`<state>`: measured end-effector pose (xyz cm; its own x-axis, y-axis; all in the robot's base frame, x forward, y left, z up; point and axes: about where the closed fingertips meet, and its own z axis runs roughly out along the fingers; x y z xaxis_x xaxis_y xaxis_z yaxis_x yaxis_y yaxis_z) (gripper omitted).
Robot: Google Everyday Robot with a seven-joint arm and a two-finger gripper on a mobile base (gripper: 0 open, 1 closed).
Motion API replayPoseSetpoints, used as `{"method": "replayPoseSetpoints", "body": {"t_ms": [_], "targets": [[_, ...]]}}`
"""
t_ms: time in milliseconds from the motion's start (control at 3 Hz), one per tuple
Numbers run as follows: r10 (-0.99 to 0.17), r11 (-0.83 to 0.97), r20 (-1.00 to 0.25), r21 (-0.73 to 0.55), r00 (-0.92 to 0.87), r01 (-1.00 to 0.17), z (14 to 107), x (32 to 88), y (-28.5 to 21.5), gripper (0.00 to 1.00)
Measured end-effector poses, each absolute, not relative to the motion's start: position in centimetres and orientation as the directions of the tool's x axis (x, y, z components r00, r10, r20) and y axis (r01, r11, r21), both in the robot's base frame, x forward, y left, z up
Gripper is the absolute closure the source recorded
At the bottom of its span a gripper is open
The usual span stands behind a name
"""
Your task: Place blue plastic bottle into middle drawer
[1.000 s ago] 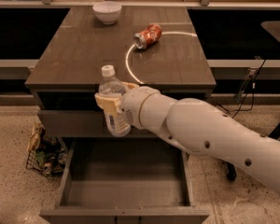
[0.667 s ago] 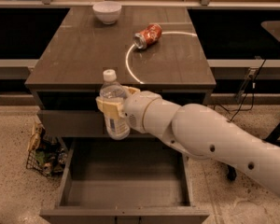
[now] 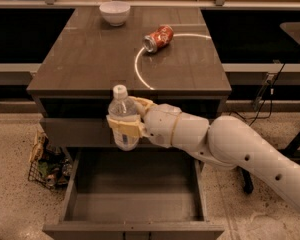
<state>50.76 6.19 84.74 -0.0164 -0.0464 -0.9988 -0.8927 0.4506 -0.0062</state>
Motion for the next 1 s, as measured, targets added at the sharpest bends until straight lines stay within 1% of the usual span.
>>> {"method": "replayPoseSetpoints", "body": {"t_ms": [333,667,1000], "targets": [[-0.027,0.335,-0.998,0.04,-0.052,-0.942,79.0,49.2,4.4,1.0],[-0.062,0.212,-0.992,0.099,-0.114,-0.972,72.2,45.6,3.0,1.0],[-0.062,0.212,-0.992,0.099,-0.114,-0.972,72.2,45.6,3.0,1.0]]}}
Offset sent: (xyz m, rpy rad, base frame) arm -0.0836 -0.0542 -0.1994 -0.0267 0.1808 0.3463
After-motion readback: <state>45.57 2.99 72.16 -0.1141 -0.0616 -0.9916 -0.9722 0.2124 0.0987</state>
